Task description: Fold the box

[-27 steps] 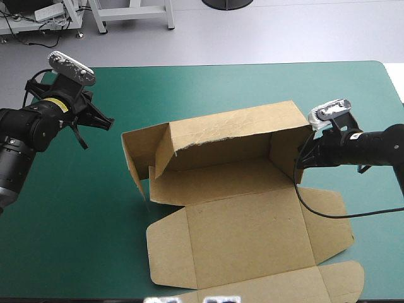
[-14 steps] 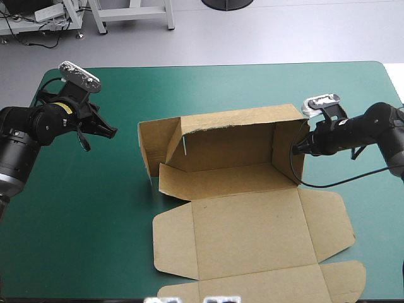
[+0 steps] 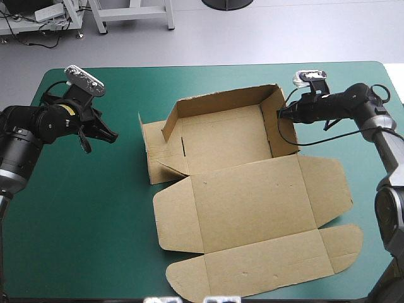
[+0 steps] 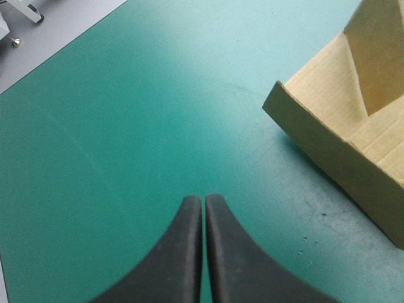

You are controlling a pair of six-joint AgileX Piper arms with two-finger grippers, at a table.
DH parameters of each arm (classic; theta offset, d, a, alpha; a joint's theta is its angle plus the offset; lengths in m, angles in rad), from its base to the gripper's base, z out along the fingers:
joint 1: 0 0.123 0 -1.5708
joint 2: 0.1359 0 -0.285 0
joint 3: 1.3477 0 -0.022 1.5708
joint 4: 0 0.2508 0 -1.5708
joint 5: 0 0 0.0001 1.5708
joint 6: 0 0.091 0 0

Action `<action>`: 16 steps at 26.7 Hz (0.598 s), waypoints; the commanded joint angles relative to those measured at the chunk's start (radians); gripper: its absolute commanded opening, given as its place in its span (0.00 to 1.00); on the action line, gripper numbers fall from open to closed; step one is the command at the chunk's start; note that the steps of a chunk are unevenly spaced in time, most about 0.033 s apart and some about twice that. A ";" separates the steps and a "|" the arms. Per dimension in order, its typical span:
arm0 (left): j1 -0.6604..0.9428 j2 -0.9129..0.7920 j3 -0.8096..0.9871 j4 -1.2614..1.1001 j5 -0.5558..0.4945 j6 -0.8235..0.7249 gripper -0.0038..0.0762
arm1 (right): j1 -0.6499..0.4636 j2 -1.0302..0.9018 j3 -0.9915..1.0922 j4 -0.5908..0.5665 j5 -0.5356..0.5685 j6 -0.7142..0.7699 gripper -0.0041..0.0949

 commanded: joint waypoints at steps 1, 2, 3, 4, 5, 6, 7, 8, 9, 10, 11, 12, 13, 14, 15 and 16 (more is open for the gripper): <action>0.001 -0.028 -0.028 -0.018 -0.040 0.004 0.06 | 0.002 0.006 -0.004 -0.018 0.056 -0.064 0.04; 0.001 -0.028 -0.028 -0.018 -0.038 0.004 0.06 | 0.002 0.010 -0.004 -0.018 0.055 -0.069 0.04; 0.001 -0.028 -0.028 -0.018 -0.038 0.004 0.06 | 0.002 0.016 -0.004 -0.018 0.055 -0.072 0.05; 0.001 -0.028 -0.028 -0.018 -0.036 0.004 0.06 | 0.002 0.017 -0.004 -0.018 0.054 -0.083 0.05; 0.001 -0.028 -0.028 -0.018 -0.034 0.004 0.06 | 0.002 0.017 -0.004 -0.018 0.054 -0.094 0.05; 0.001 -0.028 -0.028 -0.018 -0.034 0.004 0.06 | 0.002 0.017 -0.006 -0.018 0.052 -0.103 0.05; 0.001 -0.028 -0.028 -0.018 -0.032 0.004 0.06 | 0.002 0.017 -0.006 -0.018 0.050 -0.115 0.06; 0.001 -0.028 -0.028 -0.018 -0.032 0.004 0.06 | 0.002 0.017 -0.006 -0.025 0.050 -0.122 0.09; 0.001 -0.028 -0.028 -0.018 -0.032 0.004 0.06 | 0.002 0.017 -0.006 -0.032 0.050 -0.122 0.12; 0.001 -0.028 -0.028 -0.018 -0.027 0.004 0.06 | 0.002 0.017 -0.006 -0.038 0.050 -0.122 0.15; 0.001 -0.028 -0.028 -0.018 -0.024 0.004 0.06 | 0.002 0.017 -0.006 -0.038 0.050 -0.124 0.19; 0.001 -0.028 -0.028 -0.018 -0.019 0.006 0.06 | 0.002 0.017 -0.006 -0.038 0.045 -0.124 0.23; 0.001 -0.028 -0.028 -0.018 -0.017 0.008 0.06 | 0.002 0.017 -0.006 -0.038 0.037 -0.124 0.27; 0.001 -0.028 -0.028 -0.018 -0.011 0.010 0.06 | 0.002 0.017 -0.007 -0.038 0.027 -0.124 0.30; 0.001 -0.028 -0.028 -0.018 -0.006 0.012 0.06 | 0.002 0.017 -0.009 -0.038 0.019 -0.124 0.32; 0.001 -0.028 -0.028 -0.018 0.002 0.016 0.06 | 0.002 0.017 -0.017 -0.038 0.016 -0.124 0.34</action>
